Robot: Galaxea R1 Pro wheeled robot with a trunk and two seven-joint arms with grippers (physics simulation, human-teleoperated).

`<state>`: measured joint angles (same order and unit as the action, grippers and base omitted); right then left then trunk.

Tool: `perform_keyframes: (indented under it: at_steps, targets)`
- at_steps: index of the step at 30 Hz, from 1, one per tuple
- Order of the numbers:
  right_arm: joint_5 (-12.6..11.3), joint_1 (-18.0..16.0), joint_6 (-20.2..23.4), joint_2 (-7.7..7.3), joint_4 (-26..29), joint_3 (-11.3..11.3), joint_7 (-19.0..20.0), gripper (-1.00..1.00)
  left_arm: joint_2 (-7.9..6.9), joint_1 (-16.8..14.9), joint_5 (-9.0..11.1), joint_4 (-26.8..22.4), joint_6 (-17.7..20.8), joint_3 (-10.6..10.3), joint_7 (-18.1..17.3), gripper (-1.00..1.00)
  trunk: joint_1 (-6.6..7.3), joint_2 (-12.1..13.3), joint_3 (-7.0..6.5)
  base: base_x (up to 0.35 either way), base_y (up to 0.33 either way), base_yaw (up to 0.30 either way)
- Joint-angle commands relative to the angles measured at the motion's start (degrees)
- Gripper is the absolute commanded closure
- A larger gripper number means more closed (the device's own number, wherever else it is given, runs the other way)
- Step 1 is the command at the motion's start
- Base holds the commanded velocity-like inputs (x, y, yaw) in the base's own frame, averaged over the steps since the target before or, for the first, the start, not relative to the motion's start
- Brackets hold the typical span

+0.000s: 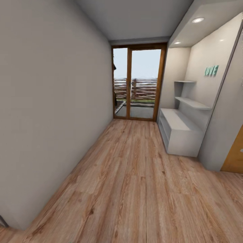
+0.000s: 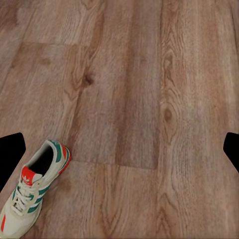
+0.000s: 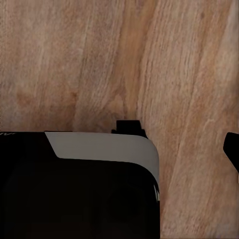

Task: Pick up the two gym shoes and the two sandals from the corridor floor and place them onto the hallstand (shoe rack) in the corridor, making sure they are on the rack and not on the floor. Arrange them so the two gym shoes are next to each other and the two sandals are next to each other.

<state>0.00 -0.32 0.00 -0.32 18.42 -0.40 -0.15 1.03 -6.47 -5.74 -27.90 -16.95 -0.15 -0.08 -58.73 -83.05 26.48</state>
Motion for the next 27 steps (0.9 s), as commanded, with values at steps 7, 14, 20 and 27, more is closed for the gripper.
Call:
perform_keyframes:
  at_steps: [7,14,20,27]
  targets:
    - [0.27,-0.03,0.0,0.06,-0.12,0.31,0.06,-1.0,0.02,-0.03,-0.59,-0.02,-0.18,0.16,-0.01,-1.0,0.0,-0.03,0.06,0.003,-0.003,-0.003]
    - [0.45,-0.03,0.0,-0.1,-0.29,0.48,0.22,-1.0,0.03,-0.03,-0.6,-0.05,-0.18,0.11,-0.01,-1.0,0.0,-0.03,0.06,0.0,0.0,0.0]
    - [0.49,-0.01,0.0,0.06,-0.17,0.17,0.02,-1.0,0.02,-0.03,-0.66,-0.05,-0.18,0.05,-0.01,-1.0,0.0,-0.03,0.06,0.05,0.0,0.0]
    - [0.44,-0.03,0.0,0.14,-0.06,0.09,-0.03,-1.0,0.02,-0.03,-0.6,-0.05,-0.18,0.11,-0.01,-1.0,0.0,-0.03,0.06,0.305,0.0,0.0]
